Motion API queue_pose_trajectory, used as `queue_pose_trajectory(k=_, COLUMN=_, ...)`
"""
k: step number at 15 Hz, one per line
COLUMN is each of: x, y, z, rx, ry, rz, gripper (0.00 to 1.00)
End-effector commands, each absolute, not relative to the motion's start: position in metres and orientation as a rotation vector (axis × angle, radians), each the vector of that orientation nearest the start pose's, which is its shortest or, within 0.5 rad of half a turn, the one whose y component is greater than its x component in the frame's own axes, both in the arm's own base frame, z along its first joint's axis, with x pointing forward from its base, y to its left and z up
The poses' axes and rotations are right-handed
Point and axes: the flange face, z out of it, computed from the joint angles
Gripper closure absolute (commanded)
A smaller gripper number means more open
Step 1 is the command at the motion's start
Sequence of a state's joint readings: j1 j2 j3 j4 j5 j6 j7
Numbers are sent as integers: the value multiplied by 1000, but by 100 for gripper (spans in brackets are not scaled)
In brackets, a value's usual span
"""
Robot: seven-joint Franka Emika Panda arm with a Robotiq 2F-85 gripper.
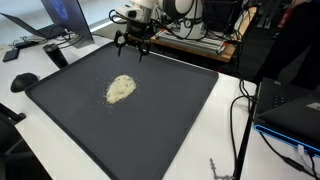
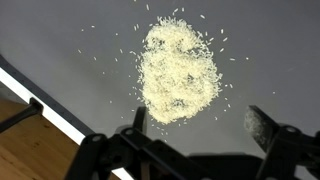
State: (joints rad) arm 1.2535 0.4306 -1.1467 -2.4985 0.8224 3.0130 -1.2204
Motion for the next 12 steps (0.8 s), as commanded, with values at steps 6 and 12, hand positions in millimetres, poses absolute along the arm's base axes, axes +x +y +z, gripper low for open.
queue_pose_trajectory(k=6, x=519, y=30, z=298, rx=-3305, ry=-1261, rz=-316, gripper=0)
queue_pose_trajectory(k=12, x=545, y=40, z=308, rx=-3412, ry=-1284, rz=-92, gripper=0)
